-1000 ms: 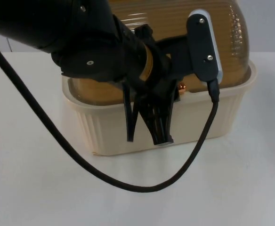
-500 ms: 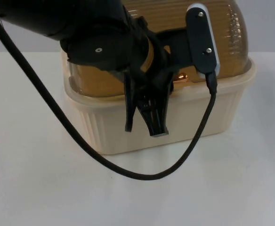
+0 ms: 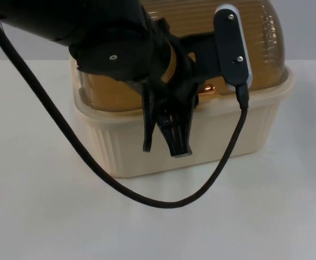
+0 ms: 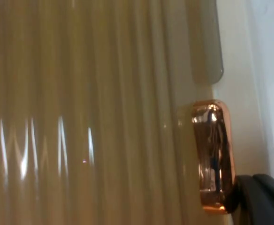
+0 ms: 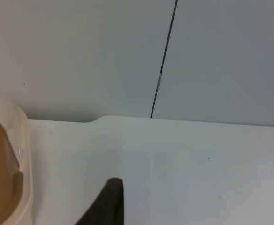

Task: Open the box lid with the left hand, place the block into the box with the right hand, then close the box lid with the left hand.

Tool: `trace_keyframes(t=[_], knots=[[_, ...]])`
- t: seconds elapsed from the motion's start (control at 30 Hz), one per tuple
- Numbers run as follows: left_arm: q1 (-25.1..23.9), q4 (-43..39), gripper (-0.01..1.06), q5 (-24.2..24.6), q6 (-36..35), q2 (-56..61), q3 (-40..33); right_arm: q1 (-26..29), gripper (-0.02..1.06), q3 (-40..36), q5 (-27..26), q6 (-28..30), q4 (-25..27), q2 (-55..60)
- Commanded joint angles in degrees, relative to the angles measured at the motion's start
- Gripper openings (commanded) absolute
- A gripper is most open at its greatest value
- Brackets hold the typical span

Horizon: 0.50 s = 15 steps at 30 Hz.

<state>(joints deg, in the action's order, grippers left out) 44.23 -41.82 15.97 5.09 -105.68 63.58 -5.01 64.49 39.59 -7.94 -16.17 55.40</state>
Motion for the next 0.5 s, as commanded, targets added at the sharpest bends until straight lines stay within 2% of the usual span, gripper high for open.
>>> trace_keyframes(t=[0.0, 0.47], knots=[[-0.32, -1.33, 0.0, 1.62, -0.47, 0.54, 0.38, -0.22, 1.05, 0.42, 0.09, -0.11, -0.13, -0.01], [-0.32, -7.33, 0.0, 3.83, -0.47, 0.76, 3.12, -0.22, 1.05, 0.42, 0.09, -0.11, -0.13, -0.01]])
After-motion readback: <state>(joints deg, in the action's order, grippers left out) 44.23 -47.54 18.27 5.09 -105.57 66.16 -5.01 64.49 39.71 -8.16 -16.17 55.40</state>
